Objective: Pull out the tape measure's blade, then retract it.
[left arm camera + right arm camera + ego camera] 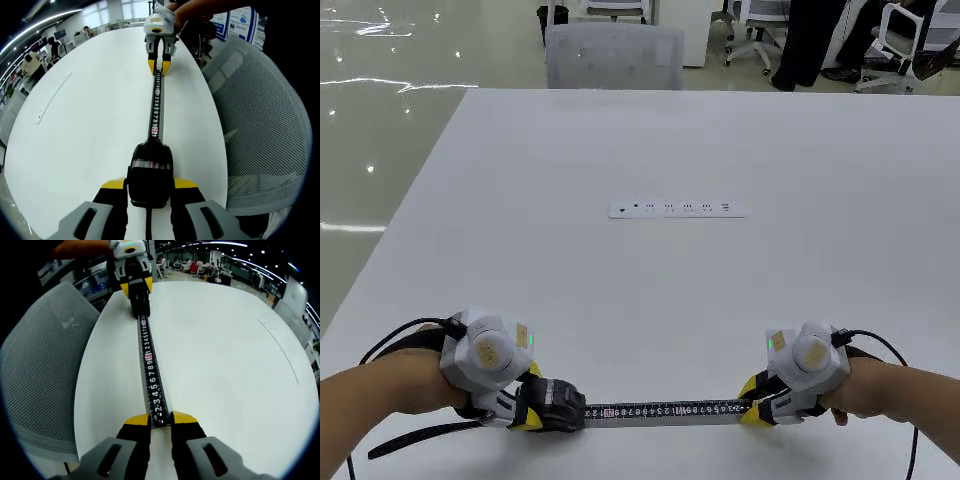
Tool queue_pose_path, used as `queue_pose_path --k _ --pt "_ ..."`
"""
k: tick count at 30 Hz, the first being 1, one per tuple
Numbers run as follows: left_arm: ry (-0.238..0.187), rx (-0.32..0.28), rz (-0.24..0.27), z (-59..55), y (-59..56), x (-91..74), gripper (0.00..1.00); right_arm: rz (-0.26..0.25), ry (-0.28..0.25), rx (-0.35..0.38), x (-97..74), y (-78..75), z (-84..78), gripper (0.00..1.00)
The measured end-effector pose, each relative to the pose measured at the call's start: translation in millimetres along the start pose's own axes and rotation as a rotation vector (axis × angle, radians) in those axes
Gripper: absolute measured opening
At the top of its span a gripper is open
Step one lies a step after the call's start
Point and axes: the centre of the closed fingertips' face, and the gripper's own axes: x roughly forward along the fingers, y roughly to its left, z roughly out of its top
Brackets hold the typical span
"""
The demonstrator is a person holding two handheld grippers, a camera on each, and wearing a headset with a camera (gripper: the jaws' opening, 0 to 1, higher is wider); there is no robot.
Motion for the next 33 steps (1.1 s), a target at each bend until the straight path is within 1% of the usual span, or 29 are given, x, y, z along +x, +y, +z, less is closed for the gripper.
queue_pose_path --k 2,3,4,6,9,10,11,12,13,14,15,16,17,18,19,20,21,22,23,24,25,26,27,28,29,30,31,32,33 --pt "-0.011 -0.009 0.004 0.7 -0.4 0.8 0.3 -0.001 0.012 -0.018 0.9 0.1 0.0 0.14" --pt "-0.023 -0.008 0.009 1.3 -0.3 1.2 0.3 0.0 0.021 -0.033 1.2 0.5 0.2 0.14" --pt "-0.027 0.03 0.018 -0.2 1.4 1.7 0.3 0.001 0.026 -0.032 1.4 0.4 0.6 0.14" --pt "-0.031 0.009 0.02 -1.3 2.1 1.2 0.3 0.001 0.033 -0.04 1.4 -0.2 -0.1 0.14" --pt "-0.028 0.015 0.029 -0.5 3.4 0.7 0.3 -0.002 0.045 -0.047 1.0 0.5 0.8 0.14" --pt "-0.026 0.006 0.034 -0.7 4.0 0.2 0.3 -0.005 0.048 -0.048 1.0 0.8 0.7 0.15" --pt "-0.025 -0.006 0.045 -1.4 5.5 -0.4 0.31 -0.011 0.047 -0.054 1.3 1.1 0.5 0.15" --pt "-0.025 -0.019 0.069 -2.0 9.2 -0.9 0.33 -0.021 0.039 -0.052 1.5 0.2 1.7 0.16" --pt "-0.016 -0.073 0.047 -5.9 4.9 -1.7 0.36 0.001 -0.008 0.011 3.9 7.0 7.2 0.21" --pt "-0.028 -0.101 0.033 -5.9 2.4 -1.1 0.46 0.008 -0.038 0.048 4.7 9.7 10.6 0.29" --pt "-0.028 -0.122 0.053 -7.8 5.4 -2.2 0.54 -0.018 -0.048 0.039 5.0 5.3 12.2 0.36" --pt "-0.03 -0.158 0.065 -10.7 6.6 -4.9 0.57 -0.052 -0.036 0.036 5.0 1.2 9.9 0.44" --pt "-0.046 -0.177 0.073 -10.6 7.6 -7.5 0.57 -0.052 -0.042 0.047 4.3 3.0 10.9 0.46" --pt "-0.065 -0.201 0.086 -10.0 9.2 -10.0 0.58 -0.058 -0.051 0.057 3.3 3.1 11.5 0.44" --pt "-0.079 -0.245 0.103 -11.7 11.4 -13.3 0.6 -0.072 -0.069 0.076 0.7 2.6 12.5 0.44" --pt "-0.102 -0.284 0.128 -13.1 15.8 -15.6 0.65 -0.085 -0.082 0.095 -1.2 1.9 12.3 0.46" --pt "-0.121 -0.307 0.145 -13.3 18.1 -17.8 0.7 -0.096 -0.09 0.11 -2.7 1.0 11.1 0.48" --pt "-0.128 -0.334 0.17 -15.0 21.2 -20.0 0.76 -0.132 -0.102 0.137 -4.7 -2.9 9.7 0.54" --pt "-0.137 -0.37 0.205 -18.6 26.1 -22.4 0.87 -0.147 -0.126 0.163 -6.7 -3.8 9.9 0.58" --pt "-0.152 -0.388 0.238 -20.2 31.2 -23.6 0.97 -0.148 -0.133 0.17 -8.0 -2.4 9.0 0.62" --pt "-0.162 -0.415 0.274 -24.3 35.3 -27.9 0.99 -0.166 -0.134 0.171 -10.4 -4.1 5.5 0.65" --pt "-0.153 -0.465 0.274 -29.1 34.2 -29.1 1.0 -0.186 -0.14 0.19 -12.0 -5.3 4.2 0.68" --pt "-0.157 -0.519 0.273 -32.0 33.4 -30.2 1.0 -0.208 -0.15 0.215 -14.0 -7.0 4.3 0.73" --pt "-0.183 -0.565 0.276 -32.0 32.2 -32.2 1.0 -0.245 -0.209 0.262 -19.2 -10.5 10.5 0.83" --pt "-0.196 -0.581 0.281 -32.9 31.9 -33.9 1.0 -0.254 -0.232 0.285 -22.3 -10.8 13.0 0.88" --pt "-0.217 -0.615 0.283 -32.2 28.4 -36.8 1.0 -0.273 -0.243 0.299 -27.6 -11.9 12.4 0.89" --pt "-0.241 -0.615 0.298 -32.0 30.6 -38.8 1.0 -0.281 -0.233 0.302 -30.0 -12.1 9.4 0.91" --pt "-0.254 -0.63 0.297 -32.3 28.2 -39.7 1.0 -0.291 -0.233 0.318 -31.8 -12.2 7.7 0.93" --pt "-0.28 -0.648 0.311 -31.5 27.8 -42.9 1.0 -0.295 -0.239 0.316 -34.7 -9.9 7.3 0.95"
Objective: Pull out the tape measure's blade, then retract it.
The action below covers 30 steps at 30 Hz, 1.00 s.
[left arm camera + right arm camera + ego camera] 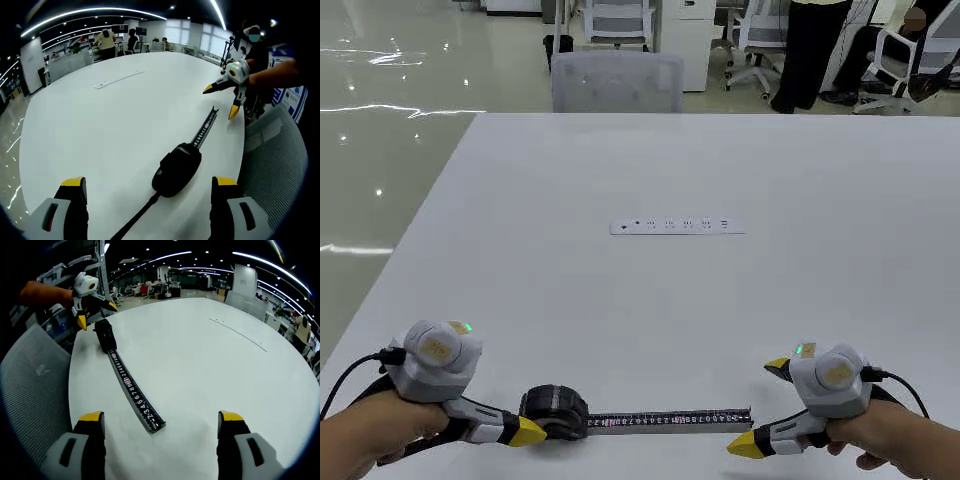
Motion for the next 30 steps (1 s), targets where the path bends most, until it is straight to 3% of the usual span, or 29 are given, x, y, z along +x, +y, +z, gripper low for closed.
queue_pose_path --k 2,4,6,12,15,20,24,29,30 --pt "-0.022 -0.034 0.026 1.4 1.9 -4.4 1.0 -0.032 -0.001 0.016 -5.6 -2.5 -2.2 0.98" --pt "-0.083 -0.074 0.04 8.8 1.7 -11.1 1.0 -0.046 0.008 0.028 -12.4 -2.6 -5.4 1.0" --pt "-0.115 -0.12 0.051 9.3 3.0 -14.9 1.0 -0.077 0.024 0.057 -20.3 -5.2 -10.9 1.0" --pt "-0.138 -0.155 0.075 1.2 -5.5 -27.9 1.0 -0.11 -0.001 0.093 -41.9 -4.2 -18.3 1.0" --pt "-0.173 -0.179 0.079 0.0 -17.6 -36.6 1.0 -0.172 -0.002 0.06 -53.6 -7.5 -24.7 1.0" --pt "-0.197 -0.128 0.147 -9.7 -20.2 -54.2 1.0 -0.189 -0.024 0.064 -72.8 0.3 -34.1 1.0" --pt "-0.202 -0.088 0.139 -18.2 -29.7 -70.5 1.0 -0.216 -0.052 0.087 -91.4 3.9 -38.5 1.0" --pt "-0.205 -0.109 0.122 -26.6 -29.4 -80.9 1.0 -0.267 -0.046 0.019 -107.9 7.9 -39.3 1.0" --pt "-0.202 -0.11 0.124 -28.6 -29.3 -82.7 1.0 -0.256 -0.051 0.035 -110.9 13.4 -40.1 1.0"
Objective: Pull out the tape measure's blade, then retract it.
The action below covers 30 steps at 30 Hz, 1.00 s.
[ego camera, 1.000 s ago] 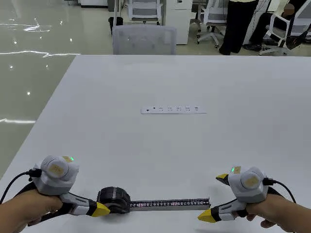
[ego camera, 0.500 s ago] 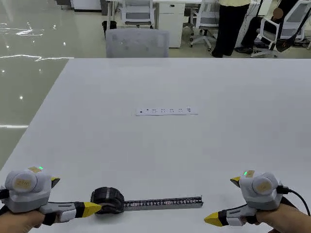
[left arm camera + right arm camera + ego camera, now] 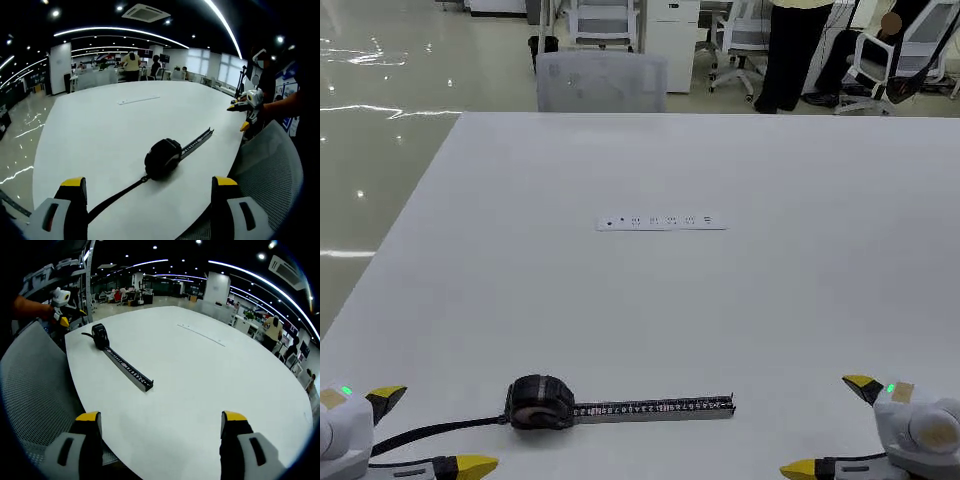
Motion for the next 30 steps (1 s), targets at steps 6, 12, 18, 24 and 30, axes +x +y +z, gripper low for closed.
queue_pose_path --k 6,12,18,24,30 --pt "-0.016 -0.012 0.019 -0.9 2.0 -8.6 1.0 -0.036 0.027 -0.042 -10.1 0.7 -9.5 1.0" --pt "-0.004 0.026 0.03 -5.2 -3.1 -7.7 1.0 -0.032 0.022 -0.028 -19.4 5.3 -15.3 1.0" --pt "-0.018 0.031 0.007 -4.1 -7.7 -6.8 1.0 -0.03 0.004 0.024 -28.6 6.6 -16.6 1.0" --pt "-0.018 0.033 0.005 -1.5 -6.5 -8.8 1.0 -0.026 -0.009 0.051 -24.9 11.1 -13.2 1.0" --pt "-0.025 0.011 0.007 -4.3 -2.0 -12.9 1.0 -0.014 -0.018 0.043 -22.8 13.0 -8.9 1.0"
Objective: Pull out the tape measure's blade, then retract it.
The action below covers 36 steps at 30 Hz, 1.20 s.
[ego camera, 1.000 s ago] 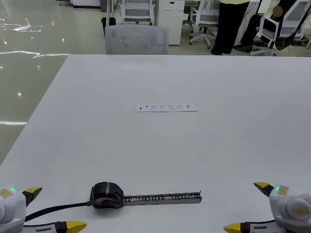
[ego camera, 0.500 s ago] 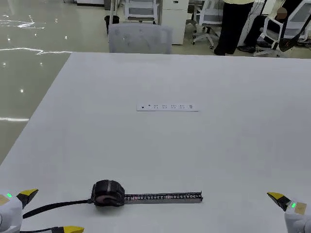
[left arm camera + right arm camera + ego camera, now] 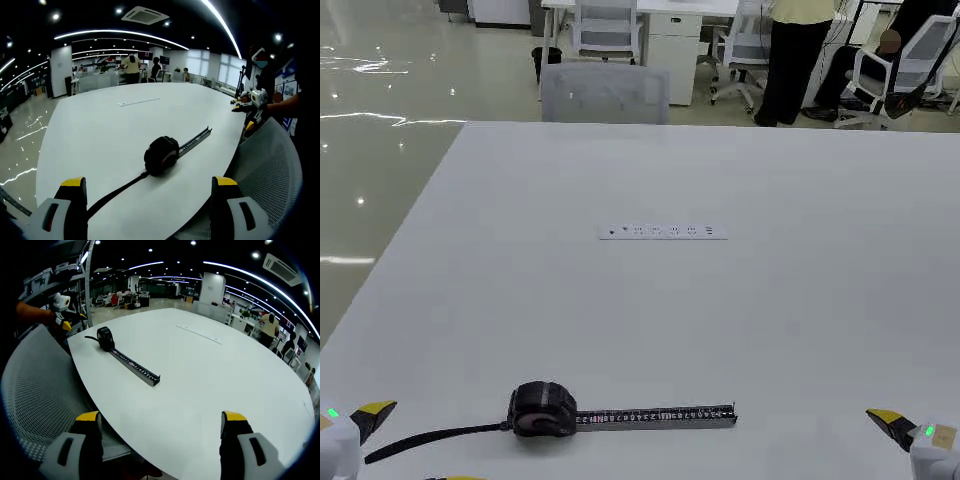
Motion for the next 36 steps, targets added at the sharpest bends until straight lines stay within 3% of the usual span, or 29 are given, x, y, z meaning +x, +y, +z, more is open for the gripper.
queue_pose_path --k 5,11,27,30,32,36 --pt "0.011 0.014 -0.005 -2.5 -1.3 0.0 1.0 0.0 -0.027 0.001 -4.5 -0.5 4.8 1.0" --pt "0.003 0.001 -0.002 -0.1 -1.0 0.7 1.0 0.003 0.007 -0.006 -10.4 -4.2 -6.6 1.0" --pt "0.031 0.003 -0.019 -5.3 -8.9 9.1 1.0 -0.005 0.001 -0.007 -15.3 -14.9 -5.8 1.0" --pt "0.057 0.008 -0.019 -6.3 -8.0 11.7 1.0 0.017 0.0 -0.126 -16.1 -14.7 -2.8 1.0" --pt "0.116 -0.018 -0.055 -13.3 -14.7 12.6 1.0 0.049 0.031 -0.089 -14.2 -11.2 -7.3 1.0" --pt "0.093 0.008 -0.065 -4.9 -20.1 22.1 1.0 0.108 0.04 -0.105 -10.5 -3.5 -10.9 1.0"
